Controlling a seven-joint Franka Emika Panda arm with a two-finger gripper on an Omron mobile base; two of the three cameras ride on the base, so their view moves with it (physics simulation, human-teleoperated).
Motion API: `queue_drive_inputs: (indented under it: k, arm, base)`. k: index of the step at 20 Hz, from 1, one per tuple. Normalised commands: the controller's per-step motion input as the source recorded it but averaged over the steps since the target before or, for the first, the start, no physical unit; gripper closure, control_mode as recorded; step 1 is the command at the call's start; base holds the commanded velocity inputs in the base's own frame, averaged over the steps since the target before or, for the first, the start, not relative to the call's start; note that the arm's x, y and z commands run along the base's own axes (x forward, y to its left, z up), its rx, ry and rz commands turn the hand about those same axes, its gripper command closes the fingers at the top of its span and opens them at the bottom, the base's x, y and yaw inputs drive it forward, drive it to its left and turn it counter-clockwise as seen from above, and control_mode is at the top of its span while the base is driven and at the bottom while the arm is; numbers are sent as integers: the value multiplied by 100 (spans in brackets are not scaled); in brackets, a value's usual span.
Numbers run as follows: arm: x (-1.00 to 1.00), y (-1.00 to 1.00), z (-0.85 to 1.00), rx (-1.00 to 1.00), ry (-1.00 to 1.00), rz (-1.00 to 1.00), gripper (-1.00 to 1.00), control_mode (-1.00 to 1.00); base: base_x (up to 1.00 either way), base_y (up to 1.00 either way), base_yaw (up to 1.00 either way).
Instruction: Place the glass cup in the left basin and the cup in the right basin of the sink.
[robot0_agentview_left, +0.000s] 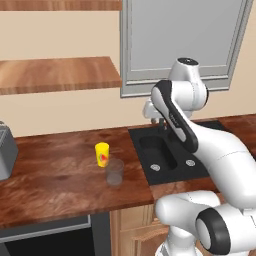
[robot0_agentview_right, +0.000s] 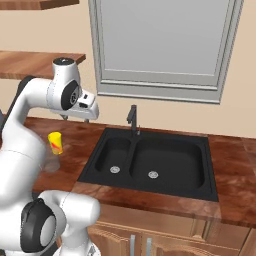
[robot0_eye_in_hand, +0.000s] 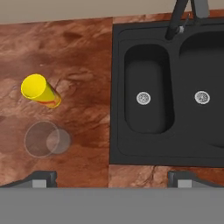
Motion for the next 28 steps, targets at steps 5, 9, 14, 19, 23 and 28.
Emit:
queue_drive_inputs:
  k: [5, 9, 14, 19, 23, 28]
  arm:
    - [0, 17, -8, 2, 0, 0, -100, -100]
    - [0, 15, -3, 0, 0, 0, -100, -100]
    - [0, 13, -1, 0, 0, 0, -100, -100]
    - [0, 12, -1, 0, 0, 0, -100, -100]
    - [0, 18, -6, 0, 0, 0, -100, -100]
    - [0, 18, -6, 0, 4, 0, -100, -100]
  base:
    - [0, 0, 0]
    - [0, 0, 0]
    - [0, 0, 0]
    - [0, 0, 0]
    - [0, 0, 0]
    - [0, 0, 0]
